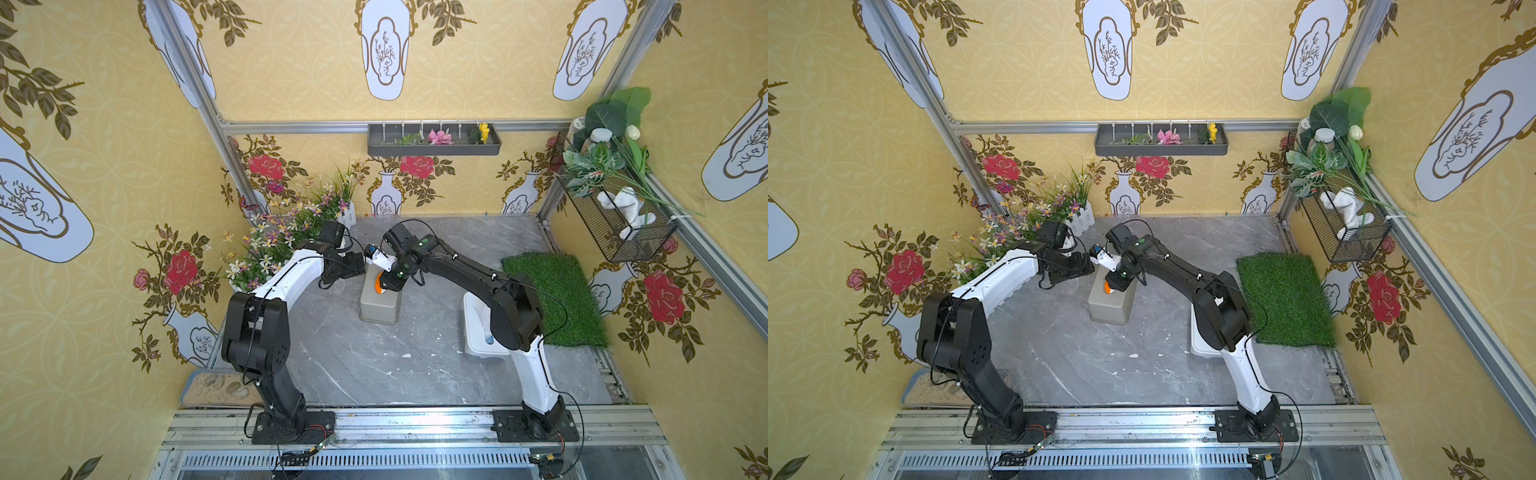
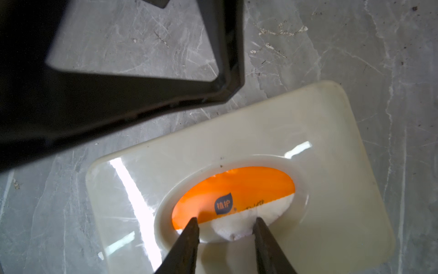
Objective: Put the tissue paper into the tissue box
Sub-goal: Pull the paper towel from the tissue box.
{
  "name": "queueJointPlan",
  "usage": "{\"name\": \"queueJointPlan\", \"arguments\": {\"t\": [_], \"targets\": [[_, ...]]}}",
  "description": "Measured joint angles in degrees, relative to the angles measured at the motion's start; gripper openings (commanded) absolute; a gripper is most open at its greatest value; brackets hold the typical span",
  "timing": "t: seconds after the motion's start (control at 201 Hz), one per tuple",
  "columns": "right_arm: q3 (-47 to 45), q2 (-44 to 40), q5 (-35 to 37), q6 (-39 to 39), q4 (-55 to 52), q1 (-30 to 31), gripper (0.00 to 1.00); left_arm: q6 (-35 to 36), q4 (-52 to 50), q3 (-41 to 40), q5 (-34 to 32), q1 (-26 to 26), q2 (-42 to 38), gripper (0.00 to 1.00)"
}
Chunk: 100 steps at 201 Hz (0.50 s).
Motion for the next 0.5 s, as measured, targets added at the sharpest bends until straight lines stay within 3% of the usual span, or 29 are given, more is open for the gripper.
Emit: {"name": "queueJointPlan", "arguments": {"t": [0.284, 0.498], "targets": [[0.8, 0.6, 0.7, -0.2, -1.3, 0.2, 0.00, -0.4, -0.1, -0.3, -0.3, 0.1, 0.2, 0.92], [-1.6, -1.4, 0.0, 0.9, -0.9, 0.3, 0.00, -0.7, 1.2, -1.3, 1.8, -0.1, 0.0, 0.91]]}}
